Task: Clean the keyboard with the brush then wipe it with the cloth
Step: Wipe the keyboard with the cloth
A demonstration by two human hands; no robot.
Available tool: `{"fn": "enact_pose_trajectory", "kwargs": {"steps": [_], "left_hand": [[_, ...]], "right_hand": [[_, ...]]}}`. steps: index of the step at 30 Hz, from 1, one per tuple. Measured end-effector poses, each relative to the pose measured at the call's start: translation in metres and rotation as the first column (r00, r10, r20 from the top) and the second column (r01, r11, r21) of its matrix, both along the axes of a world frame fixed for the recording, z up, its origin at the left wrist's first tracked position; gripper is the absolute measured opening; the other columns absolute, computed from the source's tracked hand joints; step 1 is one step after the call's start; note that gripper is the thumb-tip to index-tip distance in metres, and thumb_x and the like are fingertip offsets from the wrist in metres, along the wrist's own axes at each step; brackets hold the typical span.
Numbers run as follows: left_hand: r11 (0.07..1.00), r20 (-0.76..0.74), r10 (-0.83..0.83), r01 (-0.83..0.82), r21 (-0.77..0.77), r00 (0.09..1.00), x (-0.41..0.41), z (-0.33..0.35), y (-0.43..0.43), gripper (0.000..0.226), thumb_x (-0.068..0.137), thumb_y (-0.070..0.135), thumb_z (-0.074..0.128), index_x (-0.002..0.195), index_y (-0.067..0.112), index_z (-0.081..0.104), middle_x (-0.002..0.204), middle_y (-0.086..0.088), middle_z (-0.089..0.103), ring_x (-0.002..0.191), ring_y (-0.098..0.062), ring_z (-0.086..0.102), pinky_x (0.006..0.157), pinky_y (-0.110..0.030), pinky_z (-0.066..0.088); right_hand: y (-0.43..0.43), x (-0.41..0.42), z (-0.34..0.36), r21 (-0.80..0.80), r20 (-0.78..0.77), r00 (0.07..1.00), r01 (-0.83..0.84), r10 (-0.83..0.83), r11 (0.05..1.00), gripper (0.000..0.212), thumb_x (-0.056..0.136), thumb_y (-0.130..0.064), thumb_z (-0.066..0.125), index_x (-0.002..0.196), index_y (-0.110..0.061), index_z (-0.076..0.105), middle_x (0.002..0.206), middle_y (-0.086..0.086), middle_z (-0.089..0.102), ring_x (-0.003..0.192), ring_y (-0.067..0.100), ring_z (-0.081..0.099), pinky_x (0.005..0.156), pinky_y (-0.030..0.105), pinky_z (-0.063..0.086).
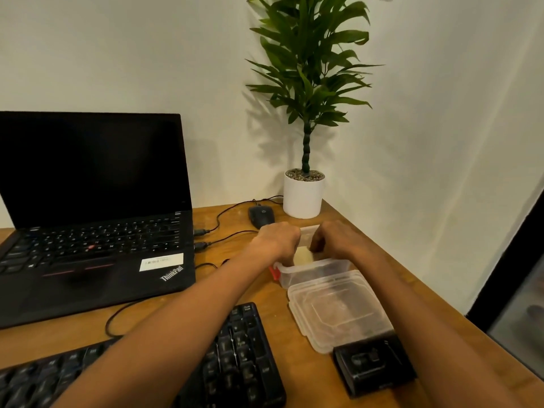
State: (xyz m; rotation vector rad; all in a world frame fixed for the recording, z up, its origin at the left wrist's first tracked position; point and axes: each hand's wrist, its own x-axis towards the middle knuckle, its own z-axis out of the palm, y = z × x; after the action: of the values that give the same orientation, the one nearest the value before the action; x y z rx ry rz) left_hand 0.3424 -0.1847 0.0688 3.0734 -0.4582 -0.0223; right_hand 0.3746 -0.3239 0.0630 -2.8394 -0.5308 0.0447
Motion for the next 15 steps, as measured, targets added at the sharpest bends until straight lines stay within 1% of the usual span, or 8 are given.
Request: {"fn": "enact_pose_trajectory", "kwargs": {"steps": [3,5,7,9,11,13,15], "left_hand": [[1.000,0.068,0.002,-0.001,-0.018,0.998,-0.001,-0.004,0.001,0.023,0.080,0.022,0.068,0.100,0.011,0.063,0.103,-0.006,0.062,0.085,-0.019,0.056,0.075,-0.032,0.051],[0.999,0.119,0.004,0.002,-0.052,0.993,-0.003,-0.007,0.004,0.021,0.081,0.023,0.066,0.098,0.012,0.063,0.101,-0.006,0.062,0.085,-0.020,0.055,0.069,-0.031,0.047],[0.995,0.161,0.013,0.004,-0.103,0.987,-0.005,-0.008,0.007,0.020,0.081,0.027,0.066,0.094,0.013,0.062,0.096,-0.005,0.062,0.080,-0.019,0.054,0.065,-0.030,0.043],[0.986,0.191,0.028,0.005,-0.169,0.981,-0.007,-0.008,0.013,0.022,0.081,0.034,0.064,0.091,0.014,0.062,0.090,-0.005,0.063,0.078,-0.019,0.055,0.062,-0.030,0.039],[0.971,0.248,0.047,0.014,-0.238,0.968,-0.010,-0.006,0.019,0.023,0.082,0.038,0.061,0.091,0.017,0.061,0.089,-0.003,0.063,0.077,-0.020,0.056,0.060,-0.030,0.036],[0.953,0.336,0.067,0.039,-0.301,0.940,-0.016,-0.002,0.027,0.019,0.083,0.034,0.058,0.094,0.019,0.061,0.090,-0.003,0.065,0.083,-0.022,0.058,0.059,-0.029,0.034],[0.935,0.414,0.080,0.075,-0.347,0.907,-0.026,0.004,0.036,0.018,0.084,0.031,0.056,0.096,0.019,0.062,0.089,-0.003,0.066,0.083,-0.023,0.059,0.059,-0.029,0.034]], "right_hand": [[0.002,-0.003,0.001,-0.009,0.010,1.000,-0.016,0.017,1.000,0.010,0.078,-0.010,0.069,0.088,-0.011,0.072,0.097,0.006,0.066,0.074,0.014,0.055,0.067,0.022,0.041],[0.000,-0.005,0.002,-0.001,0.022,1.000,-0.023,0.023,1.000,0.013,0.075,-0.012,0.072,0.088,-0.010,0.072,0.092,0.005,0.067,0.073,0.013,0.055,0.064,0.020,0.042],[-0.002,-0.007,0.001,0.028,0.049,0.999,-0.018,0.017,0.999,0.013,0.073,-0.013,0.073,0.086,-0.011,0.072,0.086,0.002,0.066,0.069,0.011,0.055,0.056,0.014,0.037],[-0.003,-0.009,0.001,0.081,0.094,0.996,-0.006,-0.002,0.997,0.011,0.072,-0.016,0.073,0.083,-0.013,0.072,0.080,-0.001,0.064,0.066,0.008,0.053,0.051,0.014,0.033],[-0.004,-0.013,0.006,0.145,0.157,0.987,0.007,-0.030,0.989,0.009,0.072,-0.018,0.073,0.080,-0.014,0.071,0.077,-0.001,0.064,0.068,0.010,0.055,0.054,0.016,0.038],[-0.003,-0.020,0.015,0.202,0.220,0.974,0.012,-0.057,0.979,0.011,0.071,-0.020,0.071,0.082,-0.016,0.070,0.077,0.000,0.065,0.071,0.015,0.059,0.059,0.025,0.045],[0.002,-0.030,0.026,0.218,0.279,0.958,0.003,-0.066,0.976,0.015,0.072,-0.025,0.069,0.086,-0.018,0.071,0.080,0.000,0.067,0.075,0.018,0.061,0.065,0.033,0.051]]}}
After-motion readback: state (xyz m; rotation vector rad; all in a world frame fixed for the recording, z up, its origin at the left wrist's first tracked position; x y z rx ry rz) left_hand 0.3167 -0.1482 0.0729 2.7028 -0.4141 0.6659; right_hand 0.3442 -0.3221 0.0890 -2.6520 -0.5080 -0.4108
